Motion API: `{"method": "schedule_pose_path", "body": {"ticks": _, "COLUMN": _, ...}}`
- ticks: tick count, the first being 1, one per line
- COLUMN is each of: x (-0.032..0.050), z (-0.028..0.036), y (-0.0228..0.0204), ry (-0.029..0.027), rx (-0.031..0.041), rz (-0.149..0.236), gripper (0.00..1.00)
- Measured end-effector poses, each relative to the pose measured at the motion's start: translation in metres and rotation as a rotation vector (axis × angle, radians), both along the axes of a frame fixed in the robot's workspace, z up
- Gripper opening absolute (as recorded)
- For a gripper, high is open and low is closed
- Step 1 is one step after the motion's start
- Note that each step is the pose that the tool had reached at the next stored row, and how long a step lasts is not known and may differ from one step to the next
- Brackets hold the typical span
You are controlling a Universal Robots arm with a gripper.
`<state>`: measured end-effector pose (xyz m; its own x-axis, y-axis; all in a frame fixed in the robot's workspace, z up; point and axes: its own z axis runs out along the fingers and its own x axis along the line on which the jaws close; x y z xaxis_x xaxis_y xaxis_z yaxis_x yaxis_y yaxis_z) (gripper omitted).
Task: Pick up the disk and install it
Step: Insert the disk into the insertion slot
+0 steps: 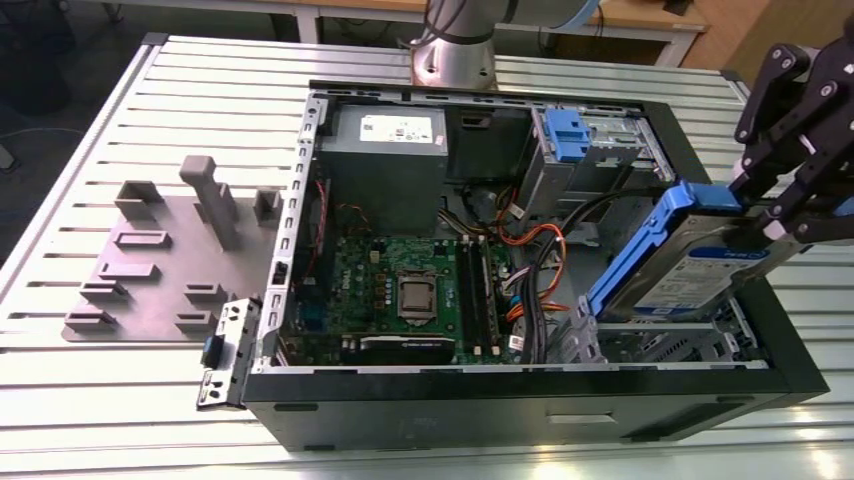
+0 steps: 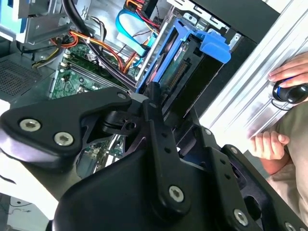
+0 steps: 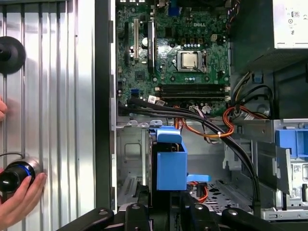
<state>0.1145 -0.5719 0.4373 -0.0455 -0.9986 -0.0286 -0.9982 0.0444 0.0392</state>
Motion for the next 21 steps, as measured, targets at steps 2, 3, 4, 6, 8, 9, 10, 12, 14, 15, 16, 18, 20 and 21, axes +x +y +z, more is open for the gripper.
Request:
{"method": "schedule_pose_path", "body": {"ticks": 2, "x": 0.0, "z": -0.0033, "y": 0.0, "ry": 0.0, "rx": -0.0001, "rz": -0.004, "gripper": 0.35}}
{"method": "schedule_pose_path", "body": {"ticks": 3, "x": 0.0, "z": -0.005, "y": 0.0, "ry": 0.0, "rx": -0.0001, "rz": -0.006, "gripper": 0.35}}
{"method": "schedule_pose_path", "body": {"ticks": 4, "x": 0.0, "z": -0.0069, "y": 0.0, "ry": 0.0, "rx": 0.0, "rz": -0.008, "gripper": 0.35}}
{"method": "schedule_pose_path", "body": {"ticks": 6, "x": 0.0, "z": -0.0092, "y": 0.0, "ry": 0.0, "rx": 0.0001, "rz": -0.011, "gripper": 0.35}}
{"method": "schedule_pose_path", "body": {"ticks": 8, "x": 0.0, "z": -0.0092, "y": 0.0, "ry": 0.0, "rx": -0.0001, "rz": -0.011, "gripper": 0.35}}
{"method": "schedule_pose_path", "body": {"ticks": 9, "x": 0.0, "z": -0.0092, "y": 0.0, "ry": 0.0, "rx": -0.0002, "rz": -0.011, "gripper": 0.35}}
{"method": "schedule_pose_path", "body": {"ticks": 10, "x": 0.0, "z": -0.0092, "y": 0.0, "ry": 0.0, "rx": -0.0002, "rz": -0.011, "gripper": 0.35}}
{"method": "schedule_pose_path", "body": {"ticks": 12, "x": 0.0, "z": -0.0102, "y": 0.0, "ry": 0.0, "rx": 0.0002, "rz": -0.011, "gripper": 0.35}}
{"method": "schedule_pose_path", "body": {"ticks": 14, "x": 0.0, "z": -0.0136, "y": -0.0002, "ry": 0.0, "rx": 0.0002, "rz": -0.011, "gripper": 0.35}}
{"method": "schedule_pose_path", "body": {"ticks": 15, "x": 0.0, "z": -0.0155, "y": -0.0002, "ry": 0.0, "rx": 0.0, "rz": -0.011, "gripper": 0.35}}
{"method": "schedule_pose_path", "body": {"ticks": 16, "x": 0.0, "z": -0.0173, "y": -0.0003, "ry": 0.0, "rx": -0.0001, "rz": -0.011, "gripper": 0.35}}
{"method": "schedule_pose_path", "body": {"ticks": 18, "x": 0.0, "z": -0.0209, "y": -0.0005, "ry": 0.0, "rx": 0.0, "rz": -0.011, "gripper": 0.35}}
{"method": "schedule_pose_path", "body": {"ticks": 20, "x": 0.0, "z": -0.0245, "y": -0.0006, "ry": 0.0, "rx": 0.0001, "rz": -0.011, "gripper": 0.35}}
{"method": "schedule_pose_path", "body": {"ticks": 21, "x": 0.0, "z": -0.0265, "y": -0.0007, "ry": 0.0, "rx": 0.0, "rz": -0.011, "gripper": 0.35}}
